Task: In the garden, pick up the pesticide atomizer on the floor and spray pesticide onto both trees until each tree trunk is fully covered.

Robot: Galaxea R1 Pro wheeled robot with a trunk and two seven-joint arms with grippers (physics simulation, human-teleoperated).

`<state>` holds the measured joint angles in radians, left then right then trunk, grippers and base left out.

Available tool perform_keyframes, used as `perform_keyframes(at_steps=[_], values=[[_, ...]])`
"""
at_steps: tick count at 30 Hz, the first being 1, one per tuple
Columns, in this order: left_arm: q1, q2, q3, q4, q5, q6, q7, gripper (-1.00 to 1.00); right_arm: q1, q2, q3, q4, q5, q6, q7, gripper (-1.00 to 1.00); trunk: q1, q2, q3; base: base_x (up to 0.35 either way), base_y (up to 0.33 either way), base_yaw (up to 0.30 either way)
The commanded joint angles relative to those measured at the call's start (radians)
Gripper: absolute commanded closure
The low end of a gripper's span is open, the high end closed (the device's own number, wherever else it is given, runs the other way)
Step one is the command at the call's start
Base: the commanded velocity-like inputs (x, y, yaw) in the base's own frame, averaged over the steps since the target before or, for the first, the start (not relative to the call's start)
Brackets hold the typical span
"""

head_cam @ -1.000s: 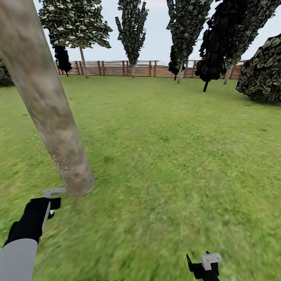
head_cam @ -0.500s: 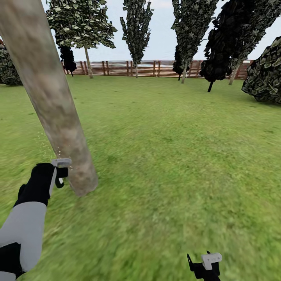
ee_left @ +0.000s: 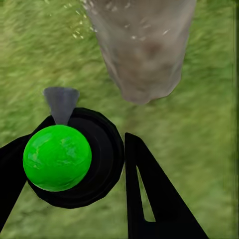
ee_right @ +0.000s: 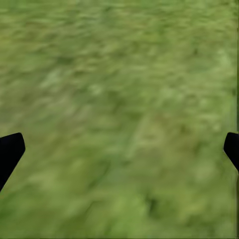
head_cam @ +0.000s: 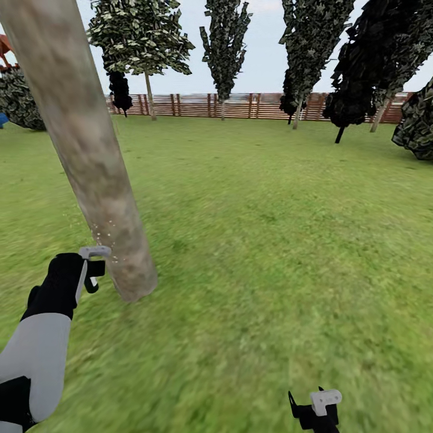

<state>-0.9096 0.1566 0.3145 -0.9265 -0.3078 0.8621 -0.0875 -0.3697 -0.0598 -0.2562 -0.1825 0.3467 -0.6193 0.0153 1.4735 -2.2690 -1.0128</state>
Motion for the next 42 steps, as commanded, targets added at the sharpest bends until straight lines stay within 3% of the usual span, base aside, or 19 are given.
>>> perform_keyframes(at_steps=[1,19,29,34,42], values=[[0.0,0.0,0.0,0.0,-0.001,0.0,0.0,1.0,0.0,0.0,0.0,0.0,0.0,0.0,0.0,-1.0,0.0,0.0,0.0,0.198,-0.208,0.002],[0.0,0.007,0.003,0.0,-0.002,-0.002,0.0,1.0,0.0,0.0,0.0,0.0,0.0,0.0,0.0,-1.0,0.0,0.0,0.0,0.036,-0.266,0.001],[0.003,0.008,0.003,0.012,-0.01,-0.005,0.007,1.0,0.0,0.0,0.0,0.0,0.0,0.001,0.0,-1.0,0.0,0.0,0.0,0.186,-0.231,0.244],[0.034,0.006,0.003,0.015,-0.009,-0.007,0.009,1.0,0.0,0.0,0.0,0.0,0.0,0.0,0.0,-1.0,0.0,0.0,0.0,0.236,-0.19,0.275],[0.058,0.003,0.003,0.015,-0.008,-0.009,0.011,1.0,0.0,-0.001,0.0,0.0,0.0,0.0,0.0,-1.0,0.0,0.0,0.0,0.108,-0.239,0.044]])
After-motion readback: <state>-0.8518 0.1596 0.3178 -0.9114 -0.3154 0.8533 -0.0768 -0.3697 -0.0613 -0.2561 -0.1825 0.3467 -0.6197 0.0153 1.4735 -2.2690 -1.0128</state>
